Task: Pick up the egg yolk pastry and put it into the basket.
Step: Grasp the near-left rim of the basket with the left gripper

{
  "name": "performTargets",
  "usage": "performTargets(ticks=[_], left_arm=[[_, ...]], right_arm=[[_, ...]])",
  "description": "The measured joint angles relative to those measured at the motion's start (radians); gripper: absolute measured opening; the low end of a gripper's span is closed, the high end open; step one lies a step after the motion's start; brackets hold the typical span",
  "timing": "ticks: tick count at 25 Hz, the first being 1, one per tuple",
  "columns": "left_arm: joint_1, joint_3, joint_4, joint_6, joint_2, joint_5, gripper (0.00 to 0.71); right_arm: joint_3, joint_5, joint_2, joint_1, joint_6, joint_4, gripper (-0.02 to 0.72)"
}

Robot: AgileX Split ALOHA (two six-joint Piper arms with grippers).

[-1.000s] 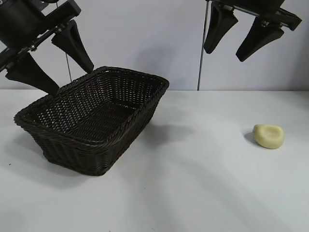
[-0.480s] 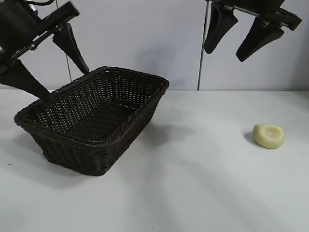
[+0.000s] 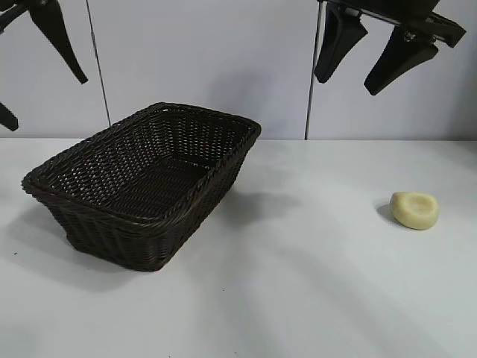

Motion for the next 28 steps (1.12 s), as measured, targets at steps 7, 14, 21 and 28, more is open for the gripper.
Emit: performTargets(ticks=[7, 14, 21, 28], left_arm=[[-0.051, 0.176, 0.001, -0.127, -0.060, -0.141, 0.535], [-0.120, 0.255, 0.013, -0.270, -0.059, -0.302, 0.535], [-0.120, 0.291, 0.112, -0.403, -0.041, -0.339, 0.535], [-0.120, 0.291, 0.115, -0.410, 0.050, -0.366, 0.535]], right_arm=[[0.000, 0.000, 0.000, 0.000, 0.000, 0.000, 0.496], [0.000, 0.002, 0.000, 0.000, 0.000, 0.000, 0.496], [0.000, 0.004, 0.000, 0.000, 0.000, -0.001, 0.496], [0.000, 0.004, 0.000, 0.000, 0.000, -0.001, 0.496]])
